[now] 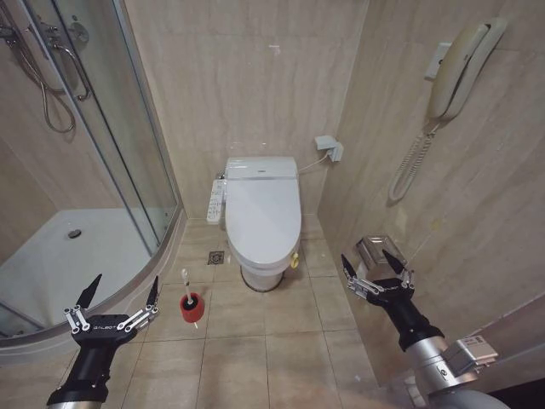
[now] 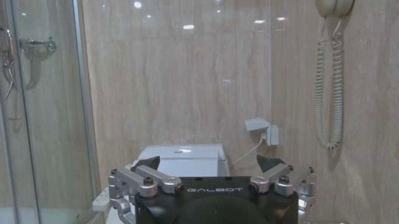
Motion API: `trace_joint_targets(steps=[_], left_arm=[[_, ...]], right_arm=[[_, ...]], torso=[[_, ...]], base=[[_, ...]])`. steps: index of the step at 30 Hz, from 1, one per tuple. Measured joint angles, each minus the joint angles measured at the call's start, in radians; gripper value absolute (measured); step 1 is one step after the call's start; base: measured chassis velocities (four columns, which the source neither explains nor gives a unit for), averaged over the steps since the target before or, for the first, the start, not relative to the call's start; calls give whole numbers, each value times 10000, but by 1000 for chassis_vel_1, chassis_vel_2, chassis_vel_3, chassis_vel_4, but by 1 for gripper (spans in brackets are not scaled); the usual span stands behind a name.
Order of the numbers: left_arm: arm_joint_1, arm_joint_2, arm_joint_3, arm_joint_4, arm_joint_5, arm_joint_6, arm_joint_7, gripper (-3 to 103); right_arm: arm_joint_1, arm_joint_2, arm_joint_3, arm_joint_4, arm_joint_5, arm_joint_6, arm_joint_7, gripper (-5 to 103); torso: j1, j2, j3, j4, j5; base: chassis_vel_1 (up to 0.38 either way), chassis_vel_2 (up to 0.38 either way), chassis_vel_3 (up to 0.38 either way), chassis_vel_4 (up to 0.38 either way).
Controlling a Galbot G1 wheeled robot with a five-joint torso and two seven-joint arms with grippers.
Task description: Open the toilet lid, clean the toilet bowl with a toilet brush, close the toilet lid, and flush.
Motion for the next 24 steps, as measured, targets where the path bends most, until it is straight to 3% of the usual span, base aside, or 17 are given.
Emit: trace_joint_targets(steps=[24], left_arm=[[0,0,0,0,0,0,0,100]], right_arm=[[0,0,0,-1,0,0,0,100]], torso=[[-2,1,-1,0,0]], base=[[0,0,0,0]])
